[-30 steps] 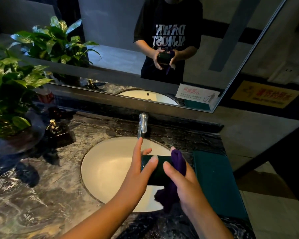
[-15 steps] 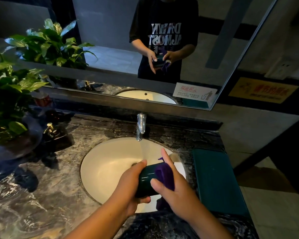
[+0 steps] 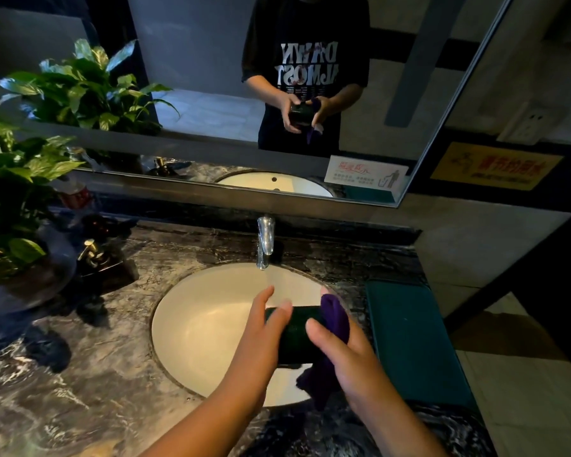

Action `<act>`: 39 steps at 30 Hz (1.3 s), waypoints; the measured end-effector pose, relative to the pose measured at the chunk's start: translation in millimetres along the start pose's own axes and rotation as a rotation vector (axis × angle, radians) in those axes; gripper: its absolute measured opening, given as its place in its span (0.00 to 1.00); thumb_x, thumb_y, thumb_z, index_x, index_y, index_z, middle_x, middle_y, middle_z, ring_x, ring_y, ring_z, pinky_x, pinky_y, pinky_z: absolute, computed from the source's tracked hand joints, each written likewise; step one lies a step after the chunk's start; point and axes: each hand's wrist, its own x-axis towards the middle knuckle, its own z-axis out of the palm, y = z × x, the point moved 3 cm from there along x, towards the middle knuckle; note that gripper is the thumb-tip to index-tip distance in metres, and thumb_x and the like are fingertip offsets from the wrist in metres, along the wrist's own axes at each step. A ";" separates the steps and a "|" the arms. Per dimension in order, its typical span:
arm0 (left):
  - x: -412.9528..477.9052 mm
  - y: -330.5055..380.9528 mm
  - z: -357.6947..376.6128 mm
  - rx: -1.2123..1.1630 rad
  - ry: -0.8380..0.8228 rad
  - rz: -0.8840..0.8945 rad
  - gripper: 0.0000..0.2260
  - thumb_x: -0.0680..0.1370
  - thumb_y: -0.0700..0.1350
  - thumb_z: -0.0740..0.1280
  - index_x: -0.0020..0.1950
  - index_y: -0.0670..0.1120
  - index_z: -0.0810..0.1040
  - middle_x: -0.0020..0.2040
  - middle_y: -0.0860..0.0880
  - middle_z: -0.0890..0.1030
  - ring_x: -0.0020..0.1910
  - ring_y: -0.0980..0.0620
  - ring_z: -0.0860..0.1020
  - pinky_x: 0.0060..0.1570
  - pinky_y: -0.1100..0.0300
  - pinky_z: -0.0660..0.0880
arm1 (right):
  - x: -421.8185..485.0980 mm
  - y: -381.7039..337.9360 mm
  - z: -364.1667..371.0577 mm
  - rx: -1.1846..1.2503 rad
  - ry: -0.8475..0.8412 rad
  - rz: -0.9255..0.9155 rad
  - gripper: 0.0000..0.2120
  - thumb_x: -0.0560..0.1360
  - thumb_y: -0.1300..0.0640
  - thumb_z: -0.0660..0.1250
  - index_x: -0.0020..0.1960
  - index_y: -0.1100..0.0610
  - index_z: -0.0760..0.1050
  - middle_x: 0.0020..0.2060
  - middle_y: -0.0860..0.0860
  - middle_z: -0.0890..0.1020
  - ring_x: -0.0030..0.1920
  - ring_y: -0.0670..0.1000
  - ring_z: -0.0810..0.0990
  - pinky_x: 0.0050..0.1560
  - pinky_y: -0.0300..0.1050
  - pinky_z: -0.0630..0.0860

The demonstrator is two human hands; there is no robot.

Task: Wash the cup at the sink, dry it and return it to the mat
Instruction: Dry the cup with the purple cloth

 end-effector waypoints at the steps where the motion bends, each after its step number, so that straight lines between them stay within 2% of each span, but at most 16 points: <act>1: 1.1 -4.4 0.4 -0.107 -0.025 -0.166 0.20 0.79 0.62 0.65 0.68 0.55 0.76 0.58 0.45 0.84 0.50 0.47 0.86 0.38 0.52 0.82 | -1.8 -3.7 0.3 -0.123 -0.033 -0.045 0.34 0.67 0.35 0.75 0.68 0.23 0.64 0.58 0.26 0.80 0.60 0.37 0.81 0.51 0.35 0.81; 2: 0.0 -7.3 -0.2 -0.188 -0.065 -0.315 0.21 0.79 0.63 0.65 0.63 0.50 0.81 0.54 0.42 0.86 0.46 0.45 0.87 0.34 0.52 0.81 | -2.8 -5.1 0.2 -0.235 -0.076 -0.075 0.35 0.68 0.33 0.72 0.69 0.20 0.58 0.58 0.22 0.76 0.62 0.32 0.77 0.54 0.30 0.77; 4: -5.7 -10.1 -3.8 -0.282 -0.113 -0.544 0.21 0.76 0.63 0.69 0.53 0.46 0.86 0.49 0.40 0.87 0.42 0.42 0.86 0.27 0.56 0.78 | -3.5 -0.8 -1.6 -0.391 -0.141 -0.105 0.38 0.70 0.31 0.69 0.73 0.20 0.51 0.60 0.25 0.76 0.64 0.33 0.76 0.61 0.32 0.75; 6: -9.5 -13.7 -7.7 -0.310 -0.104 -0.627 0.20 0.73 0.63 0.72 0.47 0.46 0.89 0.47 0.39 0.86 0.40 0.40 0.85 0.23 0.59 0.76 | -3.1 7.8 -3.4 -0.436 -0.166 -0.111 0.39 0.71 0.32 0.69 0.74 0.22 0.50 0.64 0.32 0.77 0.66 0.38 0.76 0.66 0.40 0.75; 8: -9.3 -16.1 -8.2 -0.272 -0.083 -0.594 0.20 0.73 0.62 0.72 0.46 0.46 0.89 0.46 0.41 0.87 0.38 0.44 0.85 0.23 0.60 0.76 | -4.3 12.2 -3.5 -0.411 -0.163 -0.108 0.37 0.71 0.33 0.70 0.73 0.20 0.52 0.65 0.29 0.76 0.67 0.37 0.76 0.64 0.36 0.75; 11: -6.3 -17.9 -6.3 -0.072 0.022 -0.197 0.21 0.75 0.63 0.70 0.60 0.49 0.81 0.48 0.45 0.85 0.36 0.52 0.84 0.28 0.57 0.78 | -6.3 13.9 -0.4 -0.219 -0.127 -0.030 0.37 0.66 0.31 0.75 0.69 0.19 0.61 0.60 0.23 0.77 0.63 0.33 0.77 0.55 0.28 0.76; 12: -7.9 -15.8 -6.2 0.051 0.048 -0.022 0.22 0.75 0.64 0.70 0.63 0.54 0.77 0.50 0.48 0.84 0.38 0.55 0.85 0.32 0.57 0.80 | -5.9 16.4 -0.4 -0.089 -0.099 0.027 0.38 0.63 0.33 0.79 0.68 0.22 0.66 0.58 0.27 0.80 0.60 0.36 0.80 0.51 0.32 0.79; 15: -12.7 -12.3 -11.1 0.479 0.026 0.408 0.25 0.72 0.63 0.69 0.67 0.64 0.68 0.57 0.57 0.78 0.53 0.58 0.81 0.51 0.60 0.81 | -3.6 29.6 -2.1 0.330 -0.018 0.199 0.36 0.63 0.51 0.82 0.70 0.46 0.77 0.56 0.56 0.87 0.53 0.56 0.88 0.42 0.49 0.85; 18: -13.8 -11.9 -16.7 0.640 -0.039 0.595 0.26 0.73 0.61 0.70 0.69 0.63 0.65 0.56 0.60 0.76 0.56 0.56 0.79 0.52 0.63 0.78 | -7.6 31.7 1.6 0.531 -0.026 0.303 0.30 0.66 0.59 0.76 0.68 0.57 0.77 0.57 0.65 0.85 0.54 0.64 0.87 0.45 0.56 0.85; 20: -14.8 -12.2 -19.7 0.461 -0.064 0.498 0.25 0.73 0.60 0.71 0.67 0.67 0.67 0.55 0.60 0.77 0.54 0.55 0.80 0.51 0.61 0.81 | -9.7 33.2 1.1 0.596 -0.008 0.328 0.29 0.67 0.59 0.75 0.68 0.59 0.77 0.58 0.66 0.84 0.53 0.65 0.86 0.47 0.59 0.85; 23: -14.7 -16.9 -27.8 0.158 0.090 0.276 0.21 0.70 0.62 0.71 0.62 0.67 0.73 0.54 0.54 0.79 0.50 0.55 0.82 0.42 0.59 0.82 | -11.2 34.1 -3.3 0.702 0.022 0.313 0.26 0.67 0.58 0.73 0.64 0.63 0.79 0.58 0.67 0.84 0.51 0.66 0.86 0.50 0.62 0.83; 26: -12.2 -23.6 -39.6 -0.187 0.202 0.055 0.14 0.75 0.56 0.71 0.59 0.55 0.79 0.56 0.43 0.80 0.46 0.47 0.82 0.30 0.57 0.79 | -13.0 35.2 -13.5 0.795 0.052 0.236 0.19 0.67 0.57 0.69 0.54 0.66 0.85 0.53 0.68 0.85 0.48 0.66 0.87 0.45 0.63 0.84; 28: -13.8 -28.5 -46.8 -0.400 0.194 -0.057 0.13 0.76 0.53 0.68 0.56 0.47 0.81 0.52 0.41 0.83 0.42 0.45 0.81 0.26 0.56 0.76 | -14.1 40.6 -21.6 0.862 0.090 0.202 0.20 0.69 0.55 0.65 0.53 0.67 0.85 0.52 0.67 0.86 0.48 0.66 0.87 0.44 0.62 0.84; 30: -18.2 -32.2 -50.5 -0.557 0.175 -0.166 0.16 0.73 0.54 0.68 0.54 0.45 0.81 0.47 0.41 0.84 0.41 0.44 0.80 0.25 0.57 0.75 | -16.5 44.3 -27.4 0.920 0.108 0.172 0.23 0.71 0.51 0.61 0.53 0.65 0.86 0.53 0.66 0.86 0.50 0.66 0.87 0.47 0.63 0.84; 34: -24.1 -43.8 -56.2 -0.684 0.165 -0.299 0.13 0.78 0.54 0.67 0.51 0.45 0.82 0.52 0.37 0.80 0.48 0.39 0.77 0.25 0.59 0.76 | -22.5 54.8 -42.5 0.960 0.144 0.159 0.28 0.70 0.48 0.61 0.63 0.64 0.81 0.60 0.67 0.83 0.58 0.68 0.83 0.57 0.69 0.78; 39: -23.3 -52.3 -54.3 -0.717 0.142 -0.337 0.14 0.74 0.54 0.69 0.51 0.45 0.81 0.50 0.37 0.79 0.40 0.43 0.75 0.25 0.56 0.76 | -31.5 79.7 -68.2 0.972 0.278 0.212 0.26 0.70 0.49 0.62 0.64 0.61 0.79 0.59 0.64 0.83 0.61 0.67 0.79 0.66 0.72 0.69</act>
